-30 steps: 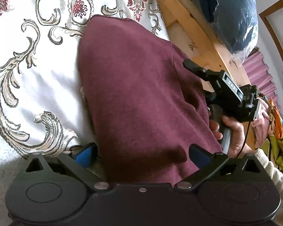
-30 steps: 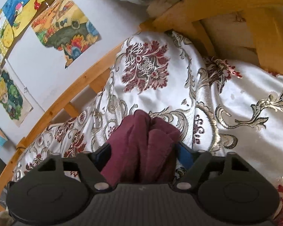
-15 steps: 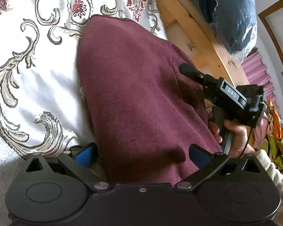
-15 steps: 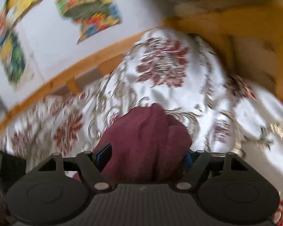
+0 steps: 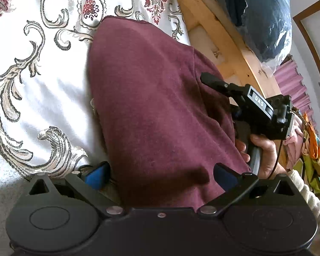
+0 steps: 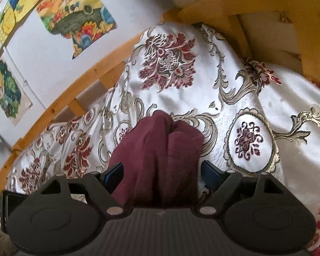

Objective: Fold small clothes

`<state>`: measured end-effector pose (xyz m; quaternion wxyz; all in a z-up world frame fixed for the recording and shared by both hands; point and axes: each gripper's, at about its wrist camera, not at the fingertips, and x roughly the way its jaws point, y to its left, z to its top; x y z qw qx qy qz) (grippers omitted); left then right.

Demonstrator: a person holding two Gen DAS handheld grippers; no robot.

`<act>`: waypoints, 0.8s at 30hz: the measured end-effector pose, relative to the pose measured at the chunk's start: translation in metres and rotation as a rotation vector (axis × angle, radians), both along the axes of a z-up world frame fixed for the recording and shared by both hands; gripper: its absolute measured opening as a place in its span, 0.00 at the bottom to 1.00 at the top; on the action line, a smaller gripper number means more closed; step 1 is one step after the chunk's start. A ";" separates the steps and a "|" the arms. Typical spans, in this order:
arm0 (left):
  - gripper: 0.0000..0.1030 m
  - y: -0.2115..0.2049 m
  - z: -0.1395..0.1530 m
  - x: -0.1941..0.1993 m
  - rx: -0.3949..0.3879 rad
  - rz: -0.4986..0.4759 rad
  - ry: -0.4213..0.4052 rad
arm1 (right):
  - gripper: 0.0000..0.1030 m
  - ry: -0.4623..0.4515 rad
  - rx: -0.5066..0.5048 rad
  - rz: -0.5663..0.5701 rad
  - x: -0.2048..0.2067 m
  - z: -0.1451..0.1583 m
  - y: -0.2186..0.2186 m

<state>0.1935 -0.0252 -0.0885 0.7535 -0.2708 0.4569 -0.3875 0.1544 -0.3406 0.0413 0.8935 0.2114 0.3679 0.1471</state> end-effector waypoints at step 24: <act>0.46 0.012 -0.003 0.008 -0.005 0.074 0.114 | 0.23 -0.073 -0.117 0.000 -0.009 0.034 0.051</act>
